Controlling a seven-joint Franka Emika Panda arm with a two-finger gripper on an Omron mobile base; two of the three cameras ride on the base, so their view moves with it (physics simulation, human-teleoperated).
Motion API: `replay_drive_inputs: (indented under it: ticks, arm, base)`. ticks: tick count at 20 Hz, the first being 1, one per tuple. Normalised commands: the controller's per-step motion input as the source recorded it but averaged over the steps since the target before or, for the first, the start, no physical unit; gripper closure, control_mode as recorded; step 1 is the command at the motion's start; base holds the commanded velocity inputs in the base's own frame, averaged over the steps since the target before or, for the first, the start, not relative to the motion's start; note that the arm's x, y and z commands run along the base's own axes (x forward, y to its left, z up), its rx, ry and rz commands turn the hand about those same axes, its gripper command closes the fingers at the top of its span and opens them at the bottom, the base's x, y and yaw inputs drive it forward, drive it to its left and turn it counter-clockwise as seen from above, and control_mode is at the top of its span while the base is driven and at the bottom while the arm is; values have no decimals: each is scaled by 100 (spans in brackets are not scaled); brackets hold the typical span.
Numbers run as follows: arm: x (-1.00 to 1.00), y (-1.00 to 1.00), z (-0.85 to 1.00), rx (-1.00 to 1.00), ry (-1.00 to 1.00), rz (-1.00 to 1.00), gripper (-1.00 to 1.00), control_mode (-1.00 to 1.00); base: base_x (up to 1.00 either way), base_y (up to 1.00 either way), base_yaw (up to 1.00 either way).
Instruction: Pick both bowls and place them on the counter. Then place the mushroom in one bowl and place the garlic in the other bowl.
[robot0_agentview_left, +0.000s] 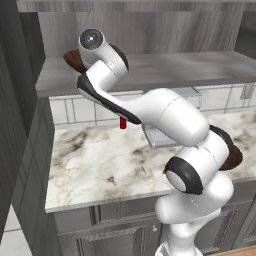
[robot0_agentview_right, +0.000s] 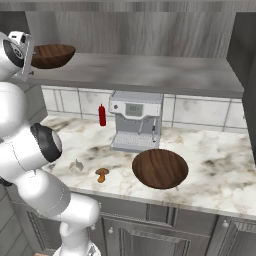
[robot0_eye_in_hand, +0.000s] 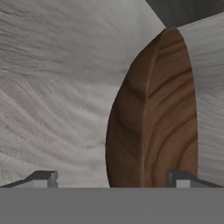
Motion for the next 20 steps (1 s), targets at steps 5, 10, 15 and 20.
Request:
replay_drive_inputs:
  ticks: [5, 10, 15, 20]
  arm:
    - [15, 0, -16, 0, 4, 0, 100, -100]
    - [3, 0, -29, 0, 2, 0, 100, -100]
    - [3, 0, -23, 0, 0, 0, 100, -100]
    - [-8, 0, -9, 0, -4, 0, 100, -100]
  base:
    - [0, 0, 0]
    - [0, 0, 0]
    - [0, 0, 0]
    - [0, 0, 0]
